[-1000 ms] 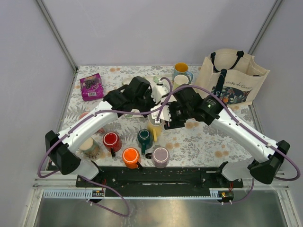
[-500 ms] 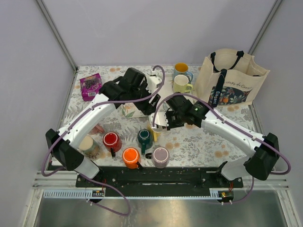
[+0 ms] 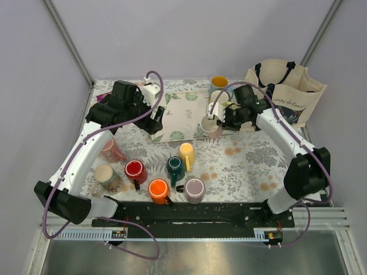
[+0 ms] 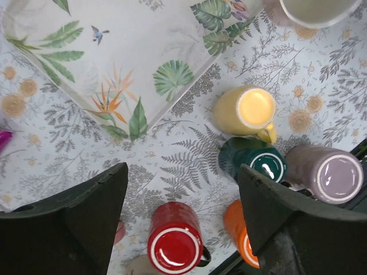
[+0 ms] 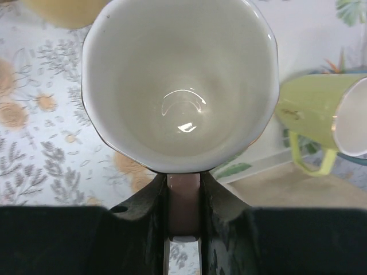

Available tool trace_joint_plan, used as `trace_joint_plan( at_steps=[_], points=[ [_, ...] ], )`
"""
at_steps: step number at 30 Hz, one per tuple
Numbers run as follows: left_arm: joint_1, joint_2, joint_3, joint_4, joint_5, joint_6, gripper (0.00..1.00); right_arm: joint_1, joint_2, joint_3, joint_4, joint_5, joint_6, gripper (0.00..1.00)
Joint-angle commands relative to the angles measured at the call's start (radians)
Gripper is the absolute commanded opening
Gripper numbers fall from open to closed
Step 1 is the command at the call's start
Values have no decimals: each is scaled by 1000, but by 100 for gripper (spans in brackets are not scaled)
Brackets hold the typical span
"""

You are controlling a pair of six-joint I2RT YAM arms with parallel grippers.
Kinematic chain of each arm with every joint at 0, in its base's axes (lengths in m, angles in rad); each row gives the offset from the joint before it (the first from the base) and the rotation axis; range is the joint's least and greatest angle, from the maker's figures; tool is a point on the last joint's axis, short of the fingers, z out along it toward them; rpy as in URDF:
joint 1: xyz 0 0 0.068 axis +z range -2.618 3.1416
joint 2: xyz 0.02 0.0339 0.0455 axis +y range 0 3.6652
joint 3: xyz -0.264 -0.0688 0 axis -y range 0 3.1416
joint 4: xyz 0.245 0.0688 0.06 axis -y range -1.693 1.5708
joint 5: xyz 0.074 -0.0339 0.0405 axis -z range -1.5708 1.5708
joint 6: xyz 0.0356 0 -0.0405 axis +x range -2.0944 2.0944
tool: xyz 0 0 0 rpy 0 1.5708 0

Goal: Turn the mug right side up
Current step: Place the cup on the tray.

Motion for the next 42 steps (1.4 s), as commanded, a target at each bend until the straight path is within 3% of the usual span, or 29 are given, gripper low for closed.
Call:
trace_joint_plan(
  at_steps=[1,9,21,32,37,42],
  points=[
    [-4,-52,7,28,-32,135,80,-76,92,145,42,-172,-111,0],
    [-6,-78,-15,-8,0,159,80,-121,283,279,38,-203,-190,0],
    [-6,-90,-30,-22,-1,166,79,-178,383,288,119,-186,-181,0],
    [-6,-73,-24,-28,2,148,79,-221,436,333,2,-199,-199,1],
    [-7,-64,-19,-28,17,142,79,-225,465,336,-5,-147,-204,21],
    [-6,-55,-7,-28,19,142,79,-239,466,330,-5,-135,-199,31]
  ],
)
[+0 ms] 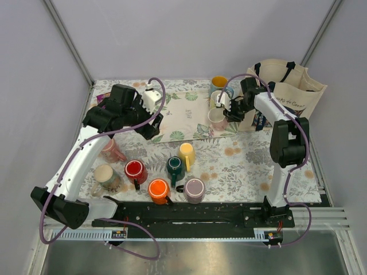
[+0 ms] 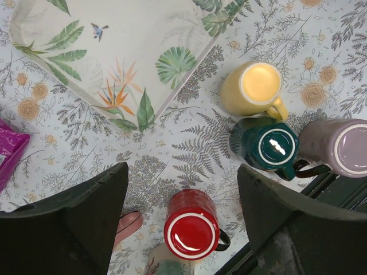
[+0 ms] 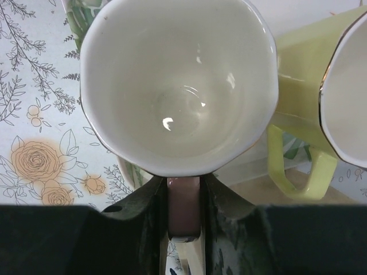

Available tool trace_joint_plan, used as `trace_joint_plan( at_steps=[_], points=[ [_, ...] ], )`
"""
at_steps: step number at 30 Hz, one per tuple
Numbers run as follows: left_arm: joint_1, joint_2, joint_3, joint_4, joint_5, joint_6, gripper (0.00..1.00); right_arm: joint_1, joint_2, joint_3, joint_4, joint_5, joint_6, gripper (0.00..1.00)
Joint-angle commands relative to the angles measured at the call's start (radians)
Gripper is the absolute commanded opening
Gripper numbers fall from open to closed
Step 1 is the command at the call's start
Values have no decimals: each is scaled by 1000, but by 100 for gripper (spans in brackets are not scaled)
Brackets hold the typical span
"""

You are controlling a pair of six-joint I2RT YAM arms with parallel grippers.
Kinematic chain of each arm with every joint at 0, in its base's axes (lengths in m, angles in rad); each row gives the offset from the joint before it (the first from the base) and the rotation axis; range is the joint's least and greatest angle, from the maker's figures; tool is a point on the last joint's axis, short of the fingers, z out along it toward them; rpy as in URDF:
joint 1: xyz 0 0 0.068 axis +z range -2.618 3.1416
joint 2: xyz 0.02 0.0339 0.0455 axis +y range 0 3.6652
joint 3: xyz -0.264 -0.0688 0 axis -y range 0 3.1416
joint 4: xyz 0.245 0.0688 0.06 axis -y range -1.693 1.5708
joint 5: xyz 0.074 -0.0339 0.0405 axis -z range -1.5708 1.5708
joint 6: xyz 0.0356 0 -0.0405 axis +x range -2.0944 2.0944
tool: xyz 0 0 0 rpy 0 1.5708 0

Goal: Turn the mug right side up
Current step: Place the cup on the tray.

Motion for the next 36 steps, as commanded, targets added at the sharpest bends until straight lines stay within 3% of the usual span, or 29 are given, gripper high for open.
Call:
trace_joint_plan(
  at_steps=[1,16,24,28,30,33,36],
  points=[
    [-3,9,17,21,22,-7,79,-25,10,33,-3,6,-15,33],
    [-4,20,25,29,61,-15,79,-54,-74,-22,21,6,1,48],
    [-4,12,5,50,82,-32,80,-55,-200,-116,27,-11,27,56],
    [-4,13,-18,56,96,-40,82,-55,-279,-180,151,4,193,68],
    [-4,20,-21,63,99,-50,83,-55,-312,-191,182,10,267,69],
    [-4,41,-15,64,101,-69,87,-55,-378,-226,222,-11,327,88],
    [-6,64,-2,64,107,-87,90,-54,-439,-235,236,-33,387,89]
  ],
)
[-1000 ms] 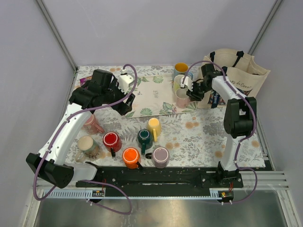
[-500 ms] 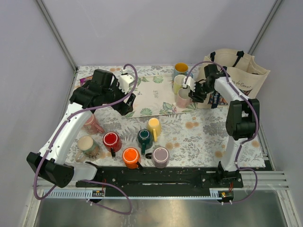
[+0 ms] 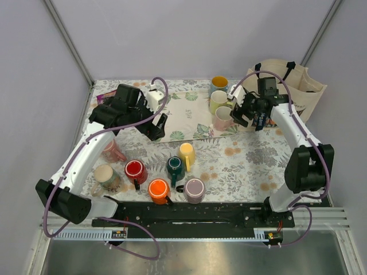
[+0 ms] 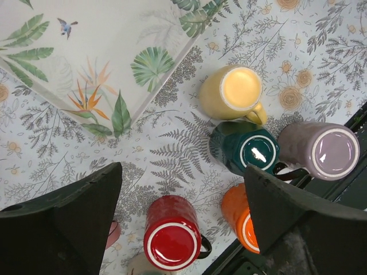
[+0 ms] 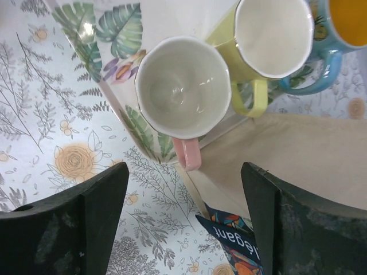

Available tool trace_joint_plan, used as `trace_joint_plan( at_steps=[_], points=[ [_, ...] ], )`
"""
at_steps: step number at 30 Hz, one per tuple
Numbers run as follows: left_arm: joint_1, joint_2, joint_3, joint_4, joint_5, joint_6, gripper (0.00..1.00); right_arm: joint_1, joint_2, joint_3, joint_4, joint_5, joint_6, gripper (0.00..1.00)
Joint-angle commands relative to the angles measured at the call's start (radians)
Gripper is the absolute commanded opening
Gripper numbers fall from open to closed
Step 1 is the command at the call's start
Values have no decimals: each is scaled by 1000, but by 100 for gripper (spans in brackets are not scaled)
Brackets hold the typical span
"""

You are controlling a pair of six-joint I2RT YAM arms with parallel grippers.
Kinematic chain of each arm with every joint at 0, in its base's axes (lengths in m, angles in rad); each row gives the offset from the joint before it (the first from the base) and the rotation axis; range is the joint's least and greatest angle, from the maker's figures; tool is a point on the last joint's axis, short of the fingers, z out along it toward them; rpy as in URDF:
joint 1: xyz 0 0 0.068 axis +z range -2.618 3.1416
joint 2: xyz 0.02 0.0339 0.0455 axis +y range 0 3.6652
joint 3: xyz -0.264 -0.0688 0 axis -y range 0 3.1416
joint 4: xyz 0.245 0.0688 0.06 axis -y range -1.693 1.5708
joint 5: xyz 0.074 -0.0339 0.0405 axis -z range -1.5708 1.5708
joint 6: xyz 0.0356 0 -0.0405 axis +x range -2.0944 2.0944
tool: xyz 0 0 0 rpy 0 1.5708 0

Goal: Turn the mug right side up
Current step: Place the cup on the tray, then turn over the cup at the center of the board.

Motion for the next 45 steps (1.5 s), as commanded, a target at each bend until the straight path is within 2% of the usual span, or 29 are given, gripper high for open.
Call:
trace_joint_plan(
  at_steps=[1,7,11,13,18,22,27,31,37,38,42,45],
  points=[
    [-5,35,17,47,40,-39,90,-3,-127,-9,81,-63,172,89],
    [-15,76,11,60,23,-45,91,13,-264,-87,117,-172,412,93],
    [-21,99,17,63,17,-45,89,78,-331,-147,52,-179,458,95],
    [-28,110,30,44,17,-39,89,154,-368,-181,-4,-165,429,95],
    [-54,105,18,-4,19,19,87,321,-476,-308,-119,-131,230,97],
    [-58,47,-58,2,45,38,87,395,-491,-362,-238,-114,30,90],
    [-69,-26,-160,-9,52,98,86,466,-479,-391,-239,-119,-10,90],
    [-75,-59,-215,-30,57,147,86,494,-416,-373,-36,-108,175,91],
    [-61,-97,-250,-33,25,159,86,533,-246,-327,316,16,644,96],
    [-54,-100,-255,-24,17,142,87,544,-220,-324,336,19,689,100],
    [0,-126,-255,17,5,24,88,607,-157,-328,377,41,797,99],
    [17,-137,-250,20,2,20,88,625,-114,-331,403,88,858,100]
  ],
)
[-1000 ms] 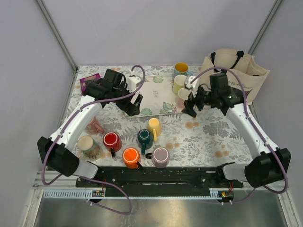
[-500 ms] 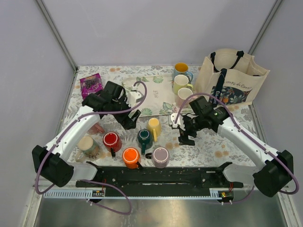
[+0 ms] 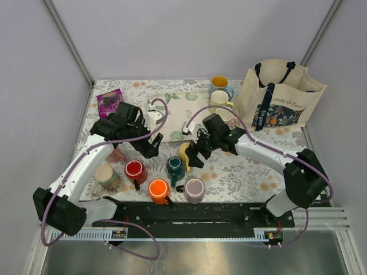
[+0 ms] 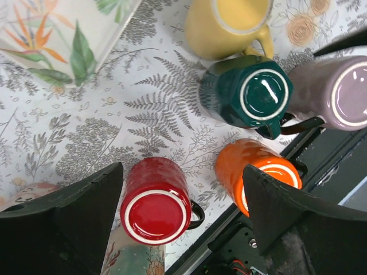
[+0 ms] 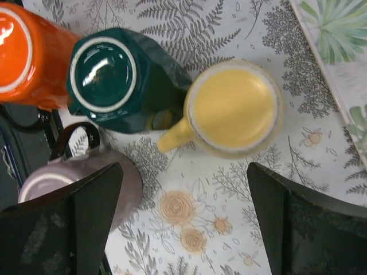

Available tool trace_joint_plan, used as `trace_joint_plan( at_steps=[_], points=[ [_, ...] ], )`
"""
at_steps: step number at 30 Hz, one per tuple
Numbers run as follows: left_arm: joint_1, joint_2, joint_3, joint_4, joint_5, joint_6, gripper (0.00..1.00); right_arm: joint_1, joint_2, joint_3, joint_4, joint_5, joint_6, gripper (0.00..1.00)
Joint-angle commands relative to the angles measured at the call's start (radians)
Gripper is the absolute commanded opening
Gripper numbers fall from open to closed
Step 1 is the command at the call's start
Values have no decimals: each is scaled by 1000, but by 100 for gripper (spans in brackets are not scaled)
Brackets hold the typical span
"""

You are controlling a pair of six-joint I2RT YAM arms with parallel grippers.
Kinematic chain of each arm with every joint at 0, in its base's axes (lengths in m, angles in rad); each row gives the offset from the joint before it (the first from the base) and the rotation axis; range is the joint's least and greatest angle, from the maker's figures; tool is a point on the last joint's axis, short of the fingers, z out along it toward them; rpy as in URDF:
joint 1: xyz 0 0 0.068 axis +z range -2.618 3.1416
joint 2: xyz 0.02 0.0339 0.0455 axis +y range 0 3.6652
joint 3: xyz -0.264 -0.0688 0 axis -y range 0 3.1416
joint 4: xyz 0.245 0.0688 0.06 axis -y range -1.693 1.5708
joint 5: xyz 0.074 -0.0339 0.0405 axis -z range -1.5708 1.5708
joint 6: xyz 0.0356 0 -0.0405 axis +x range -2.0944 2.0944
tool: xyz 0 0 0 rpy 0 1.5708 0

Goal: Turn the mug right side up
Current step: Turn over the cup at the center of the board.

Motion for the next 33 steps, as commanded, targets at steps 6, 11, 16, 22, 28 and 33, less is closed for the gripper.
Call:
trace_joint_plan(
  at_steps=[6,11,16,22,28,33],
  points=[
    [39,-36,11,66,-28,-48,88,41,106,68,133,169,218,99],
    [39,-25,16,71,-5,-65,88,41,139,77,157,282,270,99],
    [41,-26,14,72,-8,-62,88,30,118,58,137,390,232,99],
    [47,-32,5,72,-9,-59,88,-106,49,-28,91,341,158,100],
    [52,-28,3,76,3,-56,88,-146,-45,-51,-16,108,-84,96],
    [53,-23,6,79,15,-62,88,-145,-36,-36,-34,31,-137,90]
  ],
)
